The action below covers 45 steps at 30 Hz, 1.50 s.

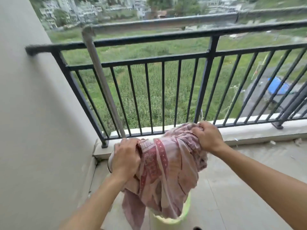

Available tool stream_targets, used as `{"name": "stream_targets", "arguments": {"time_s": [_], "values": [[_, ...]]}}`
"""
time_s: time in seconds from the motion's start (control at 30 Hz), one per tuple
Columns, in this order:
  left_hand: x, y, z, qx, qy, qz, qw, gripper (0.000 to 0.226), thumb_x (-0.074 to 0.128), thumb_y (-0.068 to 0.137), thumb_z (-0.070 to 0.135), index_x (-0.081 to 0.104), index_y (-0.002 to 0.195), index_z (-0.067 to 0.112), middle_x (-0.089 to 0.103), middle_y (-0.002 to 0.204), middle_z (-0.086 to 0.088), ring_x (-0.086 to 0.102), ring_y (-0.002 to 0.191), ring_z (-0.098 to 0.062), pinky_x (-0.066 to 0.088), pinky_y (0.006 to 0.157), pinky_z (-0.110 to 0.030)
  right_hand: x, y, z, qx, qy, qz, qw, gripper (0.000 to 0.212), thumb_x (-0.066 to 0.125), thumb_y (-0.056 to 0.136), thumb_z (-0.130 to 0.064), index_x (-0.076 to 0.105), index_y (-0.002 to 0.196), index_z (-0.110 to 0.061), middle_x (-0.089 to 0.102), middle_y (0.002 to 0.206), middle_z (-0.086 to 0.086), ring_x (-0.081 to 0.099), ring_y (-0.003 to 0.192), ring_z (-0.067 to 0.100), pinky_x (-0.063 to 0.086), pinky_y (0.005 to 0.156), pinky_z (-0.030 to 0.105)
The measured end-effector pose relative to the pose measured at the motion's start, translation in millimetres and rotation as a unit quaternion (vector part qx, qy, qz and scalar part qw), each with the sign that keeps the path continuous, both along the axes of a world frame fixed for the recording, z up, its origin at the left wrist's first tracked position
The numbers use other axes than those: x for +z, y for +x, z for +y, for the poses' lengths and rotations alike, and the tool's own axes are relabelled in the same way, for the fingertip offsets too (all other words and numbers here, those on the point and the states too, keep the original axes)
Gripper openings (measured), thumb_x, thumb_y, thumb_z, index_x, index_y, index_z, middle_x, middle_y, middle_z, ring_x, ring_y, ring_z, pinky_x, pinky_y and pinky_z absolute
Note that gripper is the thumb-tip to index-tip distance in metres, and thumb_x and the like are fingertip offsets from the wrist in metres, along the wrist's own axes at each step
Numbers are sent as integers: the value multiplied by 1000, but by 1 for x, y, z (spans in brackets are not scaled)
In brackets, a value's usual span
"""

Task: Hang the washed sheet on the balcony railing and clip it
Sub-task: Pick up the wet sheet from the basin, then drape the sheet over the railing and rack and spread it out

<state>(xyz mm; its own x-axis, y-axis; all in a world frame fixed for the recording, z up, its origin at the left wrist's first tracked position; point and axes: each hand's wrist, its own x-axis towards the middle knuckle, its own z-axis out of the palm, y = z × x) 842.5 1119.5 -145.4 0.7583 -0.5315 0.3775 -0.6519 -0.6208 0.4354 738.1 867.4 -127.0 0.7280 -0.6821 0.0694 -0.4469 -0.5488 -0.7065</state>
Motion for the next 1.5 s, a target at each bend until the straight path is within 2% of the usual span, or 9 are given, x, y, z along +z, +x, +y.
{"name": "stream_targets", "arguments": {"time_s": [0.2, 0.57, 0.67, 0.8, 1.03, 1.1, 1.17, 1.33, 1.5], "values": [[133, 0, -11, -26, -157, -27, 987, 21, 44, 99, 11, 44, 81, 21, 49, 85, -1, 48, 68, -11, 34, 57, -23, 133, 2, -1, -20, 142, -161, 976, 28, 59, 90, -25, 63, 79, 0, 66, 77, 16, 58, 68, 25, 50, 62, 39], [337, 64, -50, 3, -278, -79, 957, 45, 25, 78, 58, 58, 99, 36, 62, 114, -16, 58, 107, -33, 47, 92, -51, 354, 30, -34, -11, 46, -350, 936, 36, 59, 82, -22, 43, 50, -16, 41, 53, 3, 37, 53, 18, 29, 48, 31], [384, 76, -63, 46, -244, -199, 948, 21, 42, 93, 27, 55, 93, 11, 66, 84, -11, 61, 73, -29, 42, 57, -36, 404, 46, -58, -14, -15, -353, 936, 42, 58, 86, -15, 36, 51, -18, 33, 51, 1, 30, 47, 15, 25, 39, 25], [421, 111, -91, 105, -203, -301, 926, 9, 48, 90, 1, 55, 96, 0, 65, 84, -19, 58, 69, -31, 31, 55, -32, 450, 88, -100, -38, -54, -360, 931, 42, 56, 88, -10, 31, 55, -19, 28, 55, -2, 26, 47, 12, 21, 36, 18], [399, 176, -144, 118, -241, -150, 952, 10, 44, 95, 13, 51, 89, 9, 58, 79, -3, 62, 84, -32, 33, 53, -30, 435, 210, -152, -86, -52, -293, 951, 13, 54, 91, -17, 58, 80, -9, 52, 77, 10, 50, 72, 17, 44, 55, 22], [379, 186, -152, 67, -293, -98, 949, 36, 30, 95, 26, 55, 118, 14, 62, 115, -12, 54, 116, -33, 47, 84, -38, 406, 244, -160, -101, -5, -250, 963, 23, 57, 89, -25, 66, 96, -5, 62, 98, 15, 59, 95, 20, 47, 80, 30], [360, 188, -159, 5, -279, -113, 954, 53, 21, 93, 34, 41, 141, 26, 43, 147, -6, 34, 137, -25, 28, 112, -46, 377, 268, -162, -101, 24, -209, 972, 24, 59, 88, -26, 68, 98, -7, 66, 106, 14, 62, 99, 23, 45, 79, 32], [307, 211, -166, -39, 13, -109, 993, 61, 38, 85, 66, 38, 138, 38, 55, 127, -5, 55, 114, -28, 44, 85, -38, 328, 289, -156, -32, 34, -123, 991, 31, 50, 95, -25, 63, 117, -7, 65, 116, 8, 59, 111, 23, 45, 80, 28], [301, 244, -165, -52, 3, -69, 996, 42, 44, 78, 66, 50, 107, 37, 68, 107, -5, 62, 98, -32, 48, 76, -40, 319, 240, -141, -52, -83, -185, 978, 29, 56, 93, -36, 60, 112, -15, 60, 99, 0, 57, 95, 21, 45, 82, 31]]}}
